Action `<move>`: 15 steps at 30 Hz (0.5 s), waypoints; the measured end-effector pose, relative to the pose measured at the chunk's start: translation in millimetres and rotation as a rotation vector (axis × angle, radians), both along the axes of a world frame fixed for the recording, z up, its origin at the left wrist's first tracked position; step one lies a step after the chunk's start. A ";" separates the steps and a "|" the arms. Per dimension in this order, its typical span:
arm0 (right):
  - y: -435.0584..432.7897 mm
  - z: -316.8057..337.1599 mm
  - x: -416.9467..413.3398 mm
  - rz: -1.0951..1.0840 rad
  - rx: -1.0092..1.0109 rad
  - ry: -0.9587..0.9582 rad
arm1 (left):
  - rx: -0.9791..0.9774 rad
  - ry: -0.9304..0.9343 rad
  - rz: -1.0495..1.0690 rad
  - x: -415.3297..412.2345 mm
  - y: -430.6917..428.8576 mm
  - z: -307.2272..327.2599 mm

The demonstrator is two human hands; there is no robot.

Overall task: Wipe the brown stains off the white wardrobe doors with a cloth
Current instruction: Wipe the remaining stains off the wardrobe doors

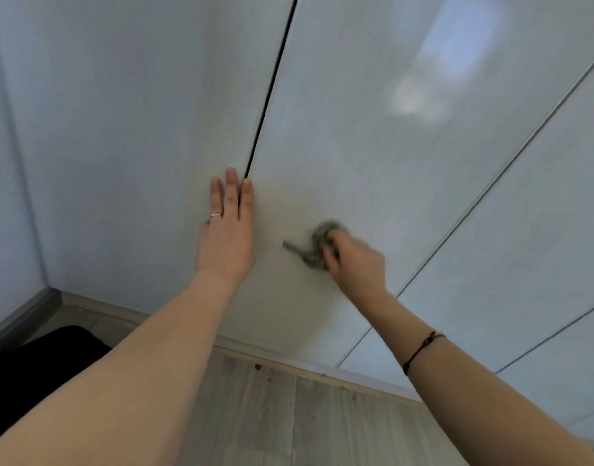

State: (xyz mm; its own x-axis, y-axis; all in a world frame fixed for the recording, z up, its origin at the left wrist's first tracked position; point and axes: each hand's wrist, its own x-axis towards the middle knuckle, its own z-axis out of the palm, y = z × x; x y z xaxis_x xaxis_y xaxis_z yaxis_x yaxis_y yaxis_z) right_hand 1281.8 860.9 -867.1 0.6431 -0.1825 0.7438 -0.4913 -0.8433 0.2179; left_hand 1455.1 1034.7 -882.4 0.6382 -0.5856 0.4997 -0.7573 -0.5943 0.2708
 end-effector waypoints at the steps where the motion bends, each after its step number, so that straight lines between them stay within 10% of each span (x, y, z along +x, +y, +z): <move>1: 0.1 15.4 5.6 -0.008 0.037 -0.132 | -0.006 -0.004 -0.001 0.0 -0.2 0.0; 4: 0.8 9.8 5.1 0.045 0.114 -0.195 | -0.007 0.002 0.015 -1.4 0.4 1.9; 10: -13.5 -77.3 -76.5 0.002 -0.044 0.549 | 0.026 0.002 0.028 -4.2 3.3 8.3; 15: -31.8 7.5 -66.9 -0.078 -0.075 0.090 | -0.012 0.017 -0.021 -0.4 5.0 4.8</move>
State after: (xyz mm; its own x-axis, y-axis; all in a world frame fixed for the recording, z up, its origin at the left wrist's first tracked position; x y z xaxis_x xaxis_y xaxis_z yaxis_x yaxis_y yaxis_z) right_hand 1215.0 829.1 -859.6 0.6937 -0.1810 0.6972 -0.5305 -0.7831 0.3245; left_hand 1454.7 1039.7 -877.6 0.6345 -0.5930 0.4956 -0.7647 -0.5749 0.2911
